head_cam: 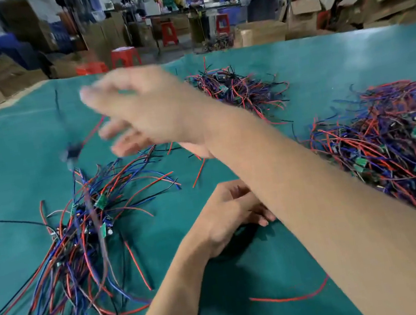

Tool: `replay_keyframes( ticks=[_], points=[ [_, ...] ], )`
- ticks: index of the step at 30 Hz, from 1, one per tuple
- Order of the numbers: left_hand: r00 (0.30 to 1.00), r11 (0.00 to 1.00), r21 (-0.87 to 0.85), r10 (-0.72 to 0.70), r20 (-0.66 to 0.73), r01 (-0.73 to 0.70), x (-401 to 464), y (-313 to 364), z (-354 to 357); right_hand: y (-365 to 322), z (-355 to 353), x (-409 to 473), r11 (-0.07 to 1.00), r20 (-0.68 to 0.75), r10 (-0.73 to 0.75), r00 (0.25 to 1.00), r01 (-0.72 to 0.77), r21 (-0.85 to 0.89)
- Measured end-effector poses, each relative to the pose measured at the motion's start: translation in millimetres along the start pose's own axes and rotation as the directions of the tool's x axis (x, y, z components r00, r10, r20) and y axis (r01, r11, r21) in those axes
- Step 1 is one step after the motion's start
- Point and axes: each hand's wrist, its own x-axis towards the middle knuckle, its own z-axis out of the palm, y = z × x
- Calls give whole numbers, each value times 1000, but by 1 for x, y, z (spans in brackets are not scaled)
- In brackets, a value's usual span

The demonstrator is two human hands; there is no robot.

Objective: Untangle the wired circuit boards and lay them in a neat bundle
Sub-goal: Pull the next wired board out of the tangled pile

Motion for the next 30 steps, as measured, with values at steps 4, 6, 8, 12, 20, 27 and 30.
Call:
replay_keyframes(
  ticks=[4, 6, 8, 12, 20, 27, 30],
  points=[
    [1000, 1000, -22, -21, 0, 21, 4, -3, -4, 48, -22, 3, 725, -41, -41, 998, 1, -689],
    [999, 999, -35, -39, -12, 38, 5, -3, -4, 86, -54, 2, 570, -196, 82, 977, -207, -795],
    [999, 998, -41, -40, -17, 39, 5, -2, -4, 124, -76, -10, 452, -294, 191, 937, -350, -821],
    [998, 997, -59, -48, -36, 46, 5, -1, -3, 164, -98, -29, 505, -388, 79, 918, -372, -779],
    [983, 976, -203, -109, -146, 78, 8, 3, -9, 126, -142, -82, 914, -652, 108, 751, 183, 363],
    [972, 953, -299, -119, -203, 55, 8, 4, -9, 119, -114, -128, 465, -334, 200, 921, 211, 860],
    [987, 957, -282, -103, -122, 65, 8, 6, -7, 135, -77, -123, 603, -289, 241, 927, 90, 792]
  ],
)
